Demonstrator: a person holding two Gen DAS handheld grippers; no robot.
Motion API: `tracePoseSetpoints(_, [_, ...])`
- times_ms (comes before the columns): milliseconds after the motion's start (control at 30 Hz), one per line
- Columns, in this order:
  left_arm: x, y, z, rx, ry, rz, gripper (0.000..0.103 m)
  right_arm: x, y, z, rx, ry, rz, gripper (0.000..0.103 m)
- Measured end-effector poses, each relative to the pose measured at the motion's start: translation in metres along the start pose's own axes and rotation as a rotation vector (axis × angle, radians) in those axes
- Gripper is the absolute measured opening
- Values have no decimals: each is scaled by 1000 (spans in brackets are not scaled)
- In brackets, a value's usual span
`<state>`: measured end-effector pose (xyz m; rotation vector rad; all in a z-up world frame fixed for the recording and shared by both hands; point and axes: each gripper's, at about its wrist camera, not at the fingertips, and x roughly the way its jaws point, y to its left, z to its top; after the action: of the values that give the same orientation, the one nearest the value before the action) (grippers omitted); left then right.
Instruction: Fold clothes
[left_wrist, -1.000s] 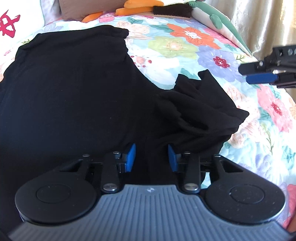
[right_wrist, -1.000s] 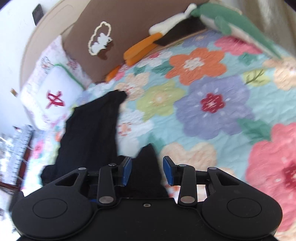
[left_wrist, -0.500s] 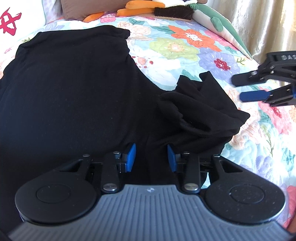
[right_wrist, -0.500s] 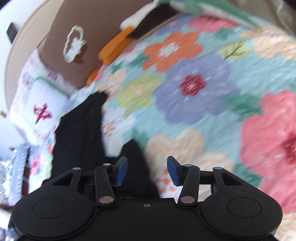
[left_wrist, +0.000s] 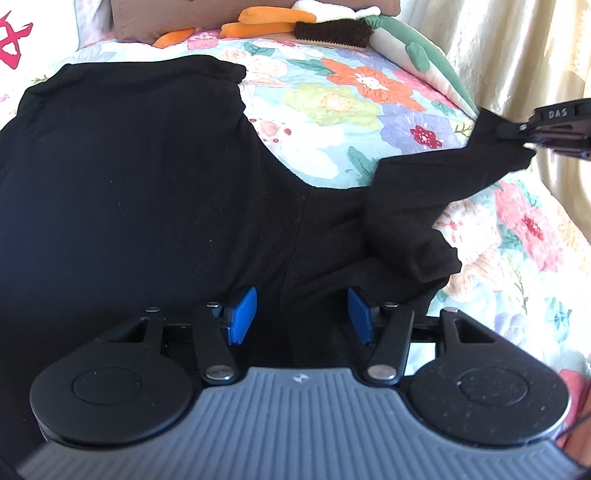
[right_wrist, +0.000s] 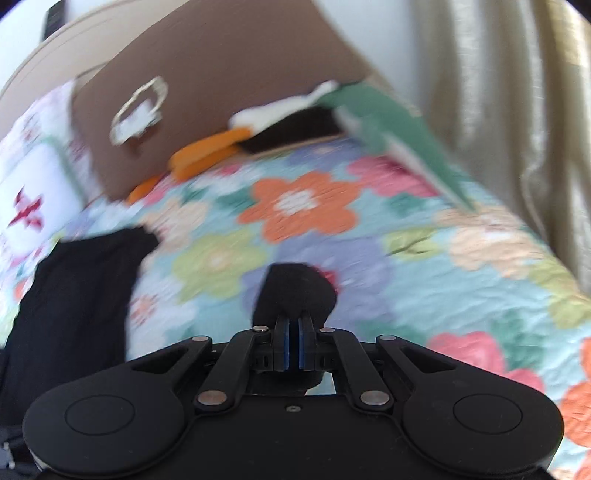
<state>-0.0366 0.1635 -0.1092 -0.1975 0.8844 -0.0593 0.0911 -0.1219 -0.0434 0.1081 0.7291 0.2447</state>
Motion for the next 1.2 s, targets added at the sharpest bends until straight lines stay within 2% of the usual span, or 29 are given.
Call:
tracePoseSetpoints(67, [-2,-1,1,17,6,-7,59,-2,-13,9,-33,-22,-61,5])
tracePoseSetpoints(200, [1,-1,-2,23,12,-10,60,-7,-32,16,-92,-61,-138,5])
tracePoseSetpoints(367, [3,-5,1,36,19,-1,62,-9,-70,20,27,-82,-194,5])
tracePoseSetpoints(667, [4,-4,1,28,20,-4,63,-15,-101,17,70,-114,-285,5])
tracePoseSetpoints(867, [4,-2,1,21,22,-12,63,-18,-109,17,15,-134,-354,5])
tracePoseSetpoints(967, [4,-2,1,19,23,-15,64,-22,-127,16,89,-138,-364,3])
tracePoseSetpoints(1067, [5,-3,1,23,27,-12,65,-20,-138,12,108,-128,-398,2])
tracePoseSetpoints(1200, [5,-5,1,34,28,-6,67,-12,-140,5,151,-82,-346,3])
